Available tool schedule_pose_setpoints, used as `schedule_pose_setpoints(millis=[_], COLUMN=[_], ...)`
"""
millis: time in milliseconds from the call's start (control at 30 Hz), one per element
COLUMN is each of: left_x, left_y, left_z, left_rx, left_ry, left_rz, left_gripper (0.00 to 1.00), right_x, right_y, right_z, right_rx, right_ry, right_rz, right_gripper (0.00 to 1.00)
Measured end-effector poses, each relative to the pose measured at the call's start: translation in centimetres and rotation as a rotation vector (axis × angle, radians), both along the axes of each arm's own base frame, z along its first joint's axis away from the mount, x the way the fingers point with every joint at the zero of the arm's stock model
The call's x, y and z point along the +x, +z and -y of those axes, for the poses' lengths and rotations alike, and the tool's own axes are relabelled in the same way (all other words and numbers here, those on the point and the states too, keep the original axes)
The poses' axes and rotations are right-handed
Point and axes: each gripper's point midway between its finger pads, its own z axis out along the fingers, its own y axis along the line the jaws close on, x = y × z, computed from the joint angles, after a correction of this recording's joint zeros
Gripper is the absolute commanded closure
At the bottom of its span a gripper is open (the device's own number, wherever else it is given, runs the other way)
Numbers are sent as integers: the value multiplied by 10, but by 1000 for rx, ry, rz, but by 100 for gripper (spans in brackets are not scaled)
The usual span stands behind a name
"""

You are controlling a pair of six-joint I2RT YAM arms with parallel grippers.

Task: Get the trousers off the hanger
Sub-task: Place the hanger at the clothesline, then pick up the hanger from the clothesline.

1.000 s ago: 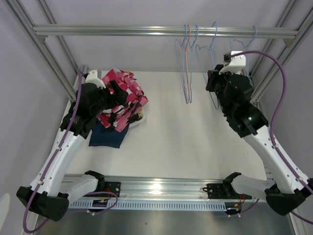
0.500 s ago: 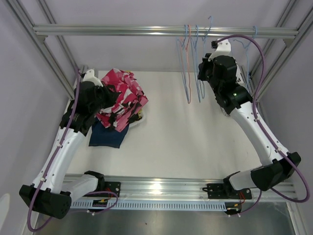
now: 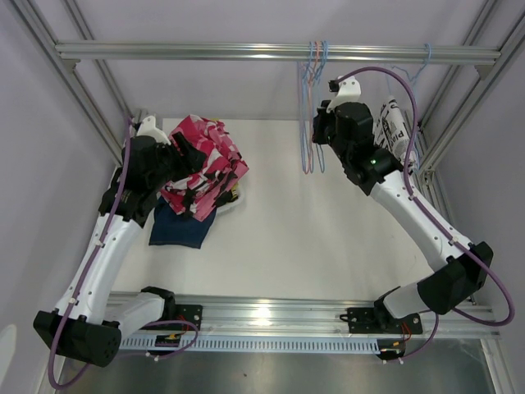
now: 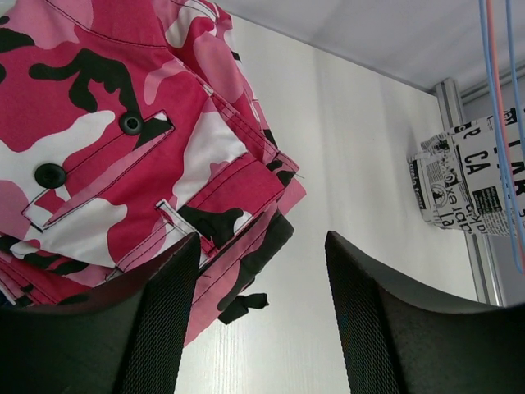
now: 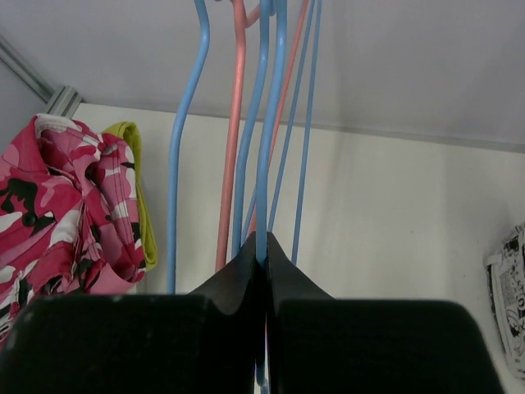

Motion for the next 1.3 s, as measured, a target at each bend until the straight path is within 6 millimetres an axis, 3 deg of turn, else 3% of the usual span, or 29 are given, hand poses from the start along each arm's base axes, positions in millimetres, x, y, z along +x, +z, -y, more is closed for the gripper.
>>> schedule_pose_setpoints(millis=[167, 267, 300, 333, 500, 733, 900, 1067, 1167, 1300], left_x=[0, -1, -1, -1, -1, 0, 1, 3, 5, 7], left_y=[1, 1, 1, 1, 1, -1, -3, -7, -9, -15], left_z=[2, 2, 2, 2, 3, 3, 3, 3, 4, 6], left_rx=[-5, -8, -8, -9, -14, -16, -15, -13, -12, -15], left_ry=[-11, -14, -15, -15, -25, -28, -26, -27, -28, -41], left_rz=[1, 1, 1, 1, -1, -7, -12, -24, -31, -51], left_gripper=[27, 24, 24, 23, 20, 19, 18, 18, 18, 18], right_x=[-1, -1, -1, -2, -12, -43, -75, -91, -90, -75], right_y=[1, 2, 2, 2, 10, 54, 92, 124, 124, 113], right_z=[-3, -2, -1, -1, 5, 31, 67, 139, 171, 204], right_rx=[3, 2, -1, -2, -17, 11, 17, 11, -5, -22], right_ry=[-1, -7, -9, -9, -8, -21, -73, -289, -416, -541], right_rz=[10, 12, 14, 12, 24, 109, 197, 272, 263, 211], right_gripper=[100, 87, 75, 70, 54, 46, 43, 41, 40, 40])
